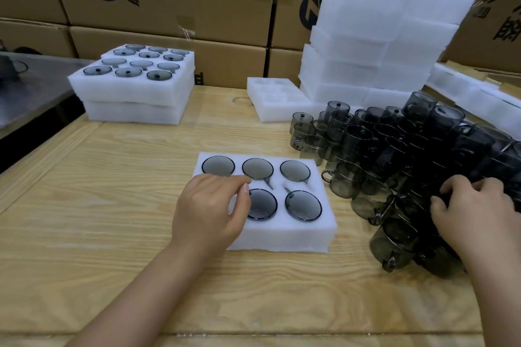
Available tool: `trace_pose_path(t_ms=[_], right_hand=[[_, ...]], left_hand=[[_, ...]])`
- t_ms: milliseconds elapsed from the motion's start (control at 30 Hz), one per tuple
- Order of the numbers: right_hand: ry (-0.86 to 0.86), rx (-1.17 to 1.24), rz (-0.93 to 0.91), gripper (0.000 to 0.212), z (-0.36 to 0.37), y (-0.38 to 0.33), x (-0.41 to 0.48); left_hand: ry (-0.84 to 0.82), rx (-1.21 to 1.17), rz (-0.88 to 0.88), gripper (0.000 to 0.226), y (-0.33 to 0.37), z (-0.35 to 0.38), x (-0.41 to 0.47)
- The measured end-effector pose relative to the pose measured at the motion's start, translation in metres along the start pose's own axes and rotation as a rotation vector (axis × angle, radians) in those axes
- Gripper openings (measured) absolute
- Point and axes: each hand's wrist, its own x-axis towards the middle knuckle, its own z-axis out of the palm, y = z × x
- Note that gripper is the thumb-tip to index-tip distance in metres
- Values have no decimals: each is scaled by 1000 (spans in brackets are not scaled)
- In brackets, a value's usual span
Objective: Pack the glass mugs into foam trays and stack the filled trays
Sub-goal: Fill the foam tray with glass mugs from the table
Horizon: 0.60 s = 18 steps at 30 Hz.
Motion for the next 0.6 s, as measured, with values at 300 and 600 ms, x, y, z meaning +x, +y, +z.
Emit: trace_pose_path(t_ms=[300, 600], right_hand=[[192, 128, -23, 15, 6, 0, -8], [287, 392, -128, 17, -2, -10, -15]], left_hand=[[-4, -8, -2, 28, 1, -1, 0], [23, -15, 1, 28, 1, -2, 0]])
